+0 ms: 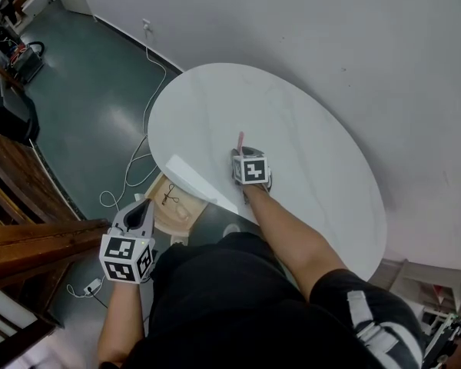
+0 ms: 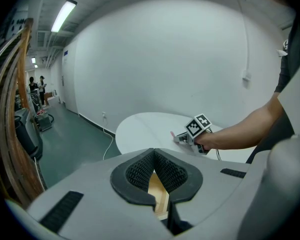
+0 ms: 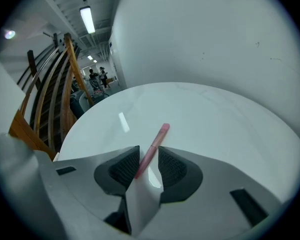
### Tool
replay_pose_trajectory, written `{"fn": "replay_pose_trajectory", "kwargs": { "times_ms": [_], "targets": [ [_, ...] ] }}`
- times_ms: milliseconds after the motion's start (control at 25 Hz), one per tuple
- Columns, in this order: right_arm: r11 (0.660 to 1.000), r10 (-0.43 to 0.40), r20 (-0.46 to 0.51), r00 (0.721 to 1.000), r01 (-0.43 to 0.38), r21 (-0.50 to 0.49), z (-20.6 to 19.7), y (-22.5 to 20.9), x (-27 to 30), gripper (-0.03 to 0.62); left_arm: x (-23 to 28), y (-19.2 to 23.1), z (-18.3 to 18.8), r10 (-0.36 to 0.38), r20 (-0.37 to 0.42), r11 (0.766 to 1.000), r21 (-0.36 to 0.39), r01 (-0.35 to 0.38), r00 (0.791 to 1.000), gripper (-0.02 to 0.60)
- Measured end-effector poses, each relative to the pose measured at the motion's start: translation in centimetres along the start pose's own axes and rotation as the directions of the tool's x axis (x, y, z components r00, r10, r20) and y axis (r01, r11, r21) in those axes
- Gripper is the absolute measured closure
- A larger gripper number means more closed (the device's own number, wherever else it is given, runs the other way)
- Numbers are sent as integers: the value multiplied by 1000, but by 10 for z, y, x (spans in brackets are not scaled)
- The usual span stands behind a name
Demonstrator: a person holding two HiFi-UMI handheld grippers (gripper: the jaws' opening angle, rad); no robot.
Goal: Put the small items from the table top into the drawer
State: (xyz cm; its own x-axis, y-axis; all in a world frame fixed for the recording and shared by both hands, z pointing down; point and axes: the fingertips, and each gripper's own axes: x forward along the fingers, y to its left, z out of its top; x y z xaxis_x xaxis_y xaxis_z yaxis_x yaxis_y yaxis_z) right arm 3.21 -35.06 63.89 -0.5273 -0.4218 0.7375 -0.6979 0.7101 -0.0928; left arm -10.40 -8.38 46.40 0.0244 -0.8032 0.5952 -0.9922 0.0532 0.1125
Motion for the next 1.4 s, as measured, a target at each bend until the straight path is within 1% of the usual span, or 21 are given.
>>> {"fn": "replay_pose_trajectory", "kwargs": {
  "times_ms": [80,160,200,320,520,880,1160,1400],
  "targets": [
    [1000,-8,-6,1000,8,-15,-1,-4,-1,507,-2,0,-1,5,0,1000,-2,-5,1000,566],
    [1000,1,-12,1000,-1,1,-2,-7,0,542,-3,-1,-2,7,0,1000,-2,-7,1000,566],
    [1000,12,-14,1000,-12,14,-2,-8,0,549,-4,-2,-2,7,1,1000,-2,-7,1000,566],
    [998,42,-17,999,-41,48,-1,-9,0,551,-6,-3,-2,4,4,1000,0,-4,1000,566],
    [995,64,-15,998,-62,80,-2,-9,-2,553,-8,-5,-3,-12,10,1000,6,12,1000,566],
    [990,81,45,996,-85,108,4,4,-28,553,-9,1,-2,-63,9,997,39,63,998,566],
    [986,110,86,990,-119,116,3,27,-58,553,-6,6,1,-115,7,991,70,114,993,566],
    [982,149,111,983,-160,104,-4,60,-81,553,-5,13,-4,-161,-10,983,87,161,987,566]
  ]
}}
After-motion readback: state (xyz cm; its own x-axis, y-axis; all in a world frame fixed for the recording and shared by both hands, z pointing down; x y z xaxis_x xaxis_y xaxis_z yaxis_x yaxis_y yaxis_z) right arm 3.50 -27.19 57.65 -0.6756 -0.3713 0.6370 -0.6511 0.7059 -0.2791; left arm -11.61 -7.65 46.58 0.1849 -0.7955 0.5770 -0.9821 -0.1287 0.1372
